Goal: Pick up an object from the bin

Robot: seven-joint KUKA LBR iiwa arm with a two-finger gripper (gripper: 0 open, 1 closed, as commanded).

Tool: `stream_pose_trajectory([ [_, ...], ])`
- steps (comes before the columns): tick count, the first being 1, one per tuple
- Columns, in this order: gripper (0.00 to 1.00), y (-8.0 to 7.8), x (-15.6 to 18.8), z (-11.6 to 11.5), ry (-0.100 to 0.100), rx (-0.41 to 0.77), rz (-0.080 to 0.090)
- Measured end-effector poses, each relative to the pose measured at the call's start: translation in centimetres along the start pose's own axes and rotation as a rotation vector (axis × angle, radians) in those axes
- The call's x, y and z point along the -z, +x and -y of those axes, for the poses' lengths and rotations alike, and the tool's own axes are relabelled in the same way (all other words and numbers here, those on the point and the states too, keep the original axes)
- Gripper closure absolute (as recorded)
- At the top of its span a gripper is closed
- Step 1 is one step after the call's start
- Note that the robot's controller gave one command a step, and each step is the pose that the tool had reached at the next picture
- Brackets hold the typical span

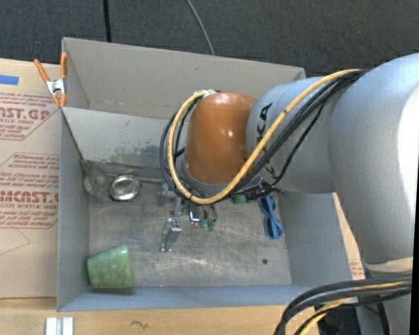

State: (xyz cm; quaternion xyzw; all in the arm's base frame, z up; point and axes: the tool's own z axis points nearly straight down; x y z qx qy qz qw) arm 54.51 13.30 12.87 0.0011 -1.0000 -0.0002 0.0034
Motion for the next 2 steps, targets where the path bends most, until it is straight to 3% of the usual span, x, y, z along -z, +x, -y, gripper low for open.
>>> stream_pose_trajectory([
  [1, 0.0, -2.8, -0.6, -1.5, 0.0, 0.293, 0.01],
  [2, 0.0, -2.3, -4.8, -8.6, -0.002, 0.329, 0.006],
])
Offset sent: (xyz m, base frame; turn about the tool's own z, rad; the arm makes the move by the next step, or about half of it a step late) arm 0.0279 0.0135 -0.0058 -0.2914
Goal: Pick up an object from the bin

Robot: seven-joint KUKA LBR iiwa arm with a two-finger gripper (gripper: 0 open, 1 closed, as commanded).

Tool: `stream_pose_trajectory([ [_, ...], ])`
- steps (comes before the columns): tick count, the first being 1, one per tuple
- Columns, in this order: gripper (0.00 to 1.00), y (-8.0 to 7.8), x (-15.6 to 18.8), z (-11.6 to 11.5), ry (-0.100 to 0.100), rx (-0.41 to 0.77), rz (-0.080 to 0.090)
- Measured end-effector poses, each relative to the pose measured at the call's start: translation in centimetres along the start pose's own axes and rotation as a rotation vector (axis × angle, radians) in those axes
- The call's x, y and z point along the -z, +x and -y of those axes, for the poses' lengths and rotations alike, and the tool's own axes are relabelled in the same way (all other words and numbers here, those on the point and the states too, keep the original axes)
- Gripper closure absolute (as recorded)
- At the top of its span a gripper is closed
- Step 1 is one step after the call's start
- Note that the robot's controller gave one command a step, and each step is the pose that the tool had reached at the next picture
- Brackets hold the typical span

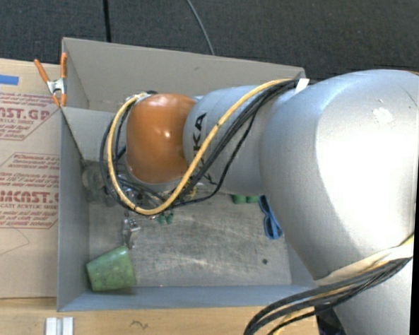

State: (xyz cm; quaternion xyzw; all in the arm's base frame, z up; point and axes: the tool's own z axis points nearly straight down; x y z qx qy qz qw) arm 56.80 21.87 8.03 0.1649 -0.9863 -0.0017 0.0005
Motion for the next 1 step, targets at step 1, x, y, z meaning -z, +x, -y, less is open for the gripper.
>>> stream_pose_trajectory([
  [1, 0.0, 8.38, 5.39, -3.15, 0.002, 0.14, 0.0],
])
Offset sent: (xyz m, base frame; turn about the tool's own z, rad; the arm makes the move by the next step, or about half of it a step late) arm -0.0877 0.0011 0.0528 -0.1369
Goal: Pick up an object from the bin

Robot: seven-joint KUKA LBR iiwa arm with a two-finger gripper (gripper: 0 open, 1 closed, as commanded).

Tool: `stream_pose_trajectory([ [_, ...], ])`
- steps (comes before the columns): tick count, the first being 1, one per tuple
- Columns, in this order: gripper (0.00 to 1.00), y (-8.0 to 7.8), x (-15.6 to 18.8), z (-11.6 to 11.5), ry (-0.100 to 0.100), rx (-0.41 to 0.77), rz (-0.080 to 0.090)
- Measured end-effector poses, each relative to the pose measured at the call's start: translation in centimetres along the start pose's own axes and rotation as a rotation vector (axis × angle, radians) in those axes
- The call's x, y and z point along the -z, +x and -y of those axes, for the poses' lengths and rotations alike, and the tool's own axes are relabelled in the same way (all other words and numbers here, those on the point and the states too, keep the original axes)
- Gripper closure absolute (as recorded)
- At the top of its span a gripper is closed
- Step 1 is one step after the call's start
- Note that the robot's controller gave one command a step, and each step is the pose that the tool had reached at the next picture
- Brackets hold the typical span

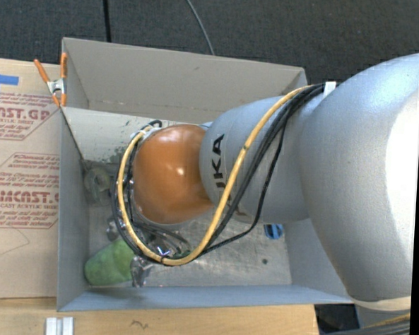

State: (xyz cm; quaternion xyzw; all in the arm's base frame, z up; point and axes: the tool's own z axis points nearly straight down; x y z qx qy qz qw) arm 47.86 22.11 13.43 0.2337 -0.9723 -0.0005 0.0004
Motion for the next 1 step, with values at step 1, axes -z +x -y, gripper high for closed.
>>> stream_pose_trajectory([
  [1, 0.0, -0.23, -5.61, 1.23, 0.0, -0.101, 0.007],
])
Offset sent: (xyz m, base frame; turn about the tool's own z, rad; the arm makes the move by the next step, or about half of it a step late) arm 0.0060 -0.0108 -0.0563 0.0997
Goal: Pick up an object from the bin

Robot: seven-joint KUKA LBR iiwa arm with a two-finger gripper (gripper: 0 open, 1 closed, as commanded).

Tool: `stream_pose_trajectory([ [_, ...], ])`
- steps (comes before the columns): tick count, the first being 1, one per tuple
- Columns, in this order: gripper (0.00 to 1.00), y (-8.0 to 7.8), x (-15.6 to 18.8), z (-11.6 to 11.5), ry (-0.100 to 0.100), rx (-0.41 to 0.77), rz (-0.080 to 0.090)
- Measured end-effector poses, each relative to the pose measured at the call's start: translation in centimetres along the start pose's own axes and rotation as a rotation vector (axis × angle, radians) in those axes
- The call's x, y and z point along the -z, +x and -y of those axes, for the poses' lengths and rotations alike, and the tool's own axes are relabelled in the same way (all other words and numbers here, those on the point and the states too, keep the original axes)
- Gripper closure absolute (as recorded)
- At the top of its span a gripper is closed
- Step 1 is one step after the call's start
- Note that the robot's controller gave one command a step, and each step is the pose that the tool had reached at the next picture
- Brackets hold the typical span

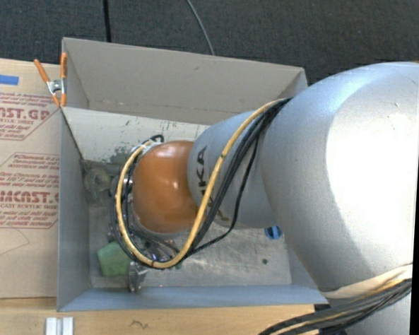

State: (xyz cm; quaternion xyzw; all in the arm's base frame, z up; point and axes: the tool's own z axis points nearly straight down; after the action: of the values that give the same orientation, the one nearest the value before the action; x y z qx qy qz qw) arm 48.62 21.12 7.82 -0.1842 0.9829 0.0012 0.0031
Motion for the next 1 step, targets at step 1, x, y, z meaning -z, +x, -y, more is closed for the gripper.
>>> stream_pose_trajectory([
  [1, 1.0, -0.02, 0.18, -0.1, -0.002, 0.002, 0.0],
])
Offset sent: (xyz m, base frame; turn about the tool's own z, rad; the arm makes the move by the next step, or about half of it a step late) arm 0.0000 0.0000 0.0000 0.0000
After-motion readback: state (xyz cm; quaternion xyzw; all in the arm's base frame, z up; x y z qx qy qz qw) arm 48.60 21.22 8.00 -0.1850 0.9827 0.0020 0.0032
